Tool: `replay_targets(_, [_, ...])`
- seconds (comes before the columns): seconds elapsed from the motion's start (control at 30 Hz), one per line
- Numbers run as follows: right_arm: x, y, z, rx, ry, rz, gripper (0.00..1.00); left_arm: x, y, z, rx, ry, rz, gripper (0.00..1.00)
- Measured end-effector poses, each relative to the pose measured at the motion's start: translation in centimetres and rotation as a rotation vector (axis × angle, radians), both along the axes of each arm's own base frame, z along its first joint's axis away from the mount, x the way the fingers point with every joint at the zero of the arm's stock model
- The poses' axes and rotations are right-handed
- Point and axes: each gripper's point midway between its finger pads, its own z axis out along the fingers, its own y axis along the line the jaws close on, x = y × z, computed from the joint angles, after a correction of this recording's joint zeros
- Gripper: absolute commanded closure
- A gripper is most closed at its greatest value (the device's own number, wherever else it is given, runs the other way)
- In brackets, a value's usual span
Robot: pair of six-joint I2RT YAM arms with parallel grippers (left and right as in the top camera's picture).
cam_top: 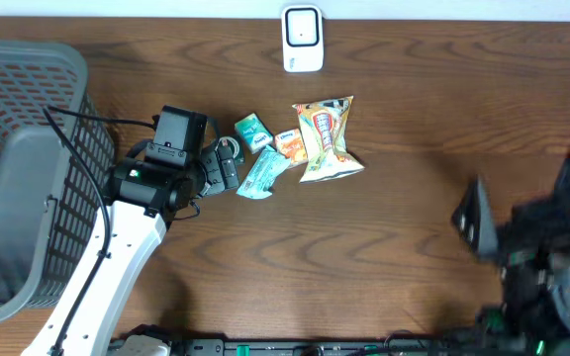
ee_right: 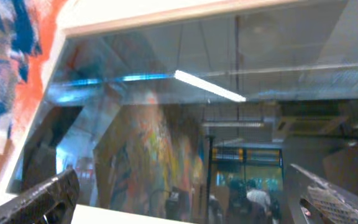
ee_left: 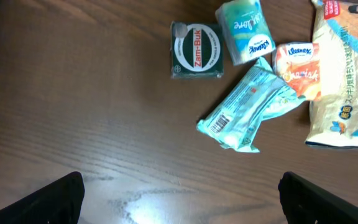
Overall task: Scan the item barcode
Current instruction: 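Move the right gripper up toward the yellow snack bag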
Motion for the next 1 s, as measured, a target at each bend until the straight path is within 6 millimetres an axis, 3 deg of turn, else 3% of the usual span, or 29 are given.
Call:
replay_targets(0.1, [5.0, 1.3, 1.8, -0.077, 0.081, 0.018, 0.01, -0.1, 0.0, -0.1, 0.001, 0.003, 0.000, 0.02])
replay_targets(0.17, [9.0, 3.0, 1.4, -0.157, 0.179, 0.089, 0.01, 0.0, 0.0, 0.0, 0.000, 0.002, 0.000, 0.03])
replay_targets(0.23, [12.5, 6.0, -1.3, -0.268, 0.321, 0.258, 0.01, 0.0, 0.0, 0.0, 0.001, 0.002, 0.000, 0.02])
replay_targets(0.3, [14.3, 8.7, -4.9, -0.362, 0.427, 0.446, 0.01, 0.0, 0.0, 0.0, 0.000, 0.001, 0.000, 0.02])
replay_targets(0.47, [15.6, 12.7, -12.7, -0.428, 0.627, 0.802, 0.01, 0.0, 0.0, 0.0, 0.000, 0.001, 0.000, 0.02])
replay_targets(0.57, [15.3, 14.6, -14.7, -0.444, 0.666, 0.915, 0.01, 0.0, 0.0, 0.0, 0.000, 0.001, 0.000, 0.02])
replay_targets(0.67, [14.3, 16.3, -14.9, -0.469, 0.646, 0.981, 0.01, 0.0, 0.0, 0.0, 0.001, 0.001, 0.000, 0.03])
replay_targets(0.8, [13.2, 17.7, -13.5, -0.500, 0.553, 0.992, 0.01, 0.0, 0.0, 0.0, 0.000, 0.001, 0.000, 0.02])
replay_targets(0.9, [14.1, 17.9, -12.5, -0.462, 0.542, 0.939, 0.01, 0.0, 0.0, 0.0, 0.000, 0.001, 0.000, 0.02])
replay_targets(1.0, [17.1, 18.0, -11.5, -0.366, 0.654, 0.854, 0.01, 0.0, 0.0, 0.0, 0.000, 0.001, 0.000, 0.02])
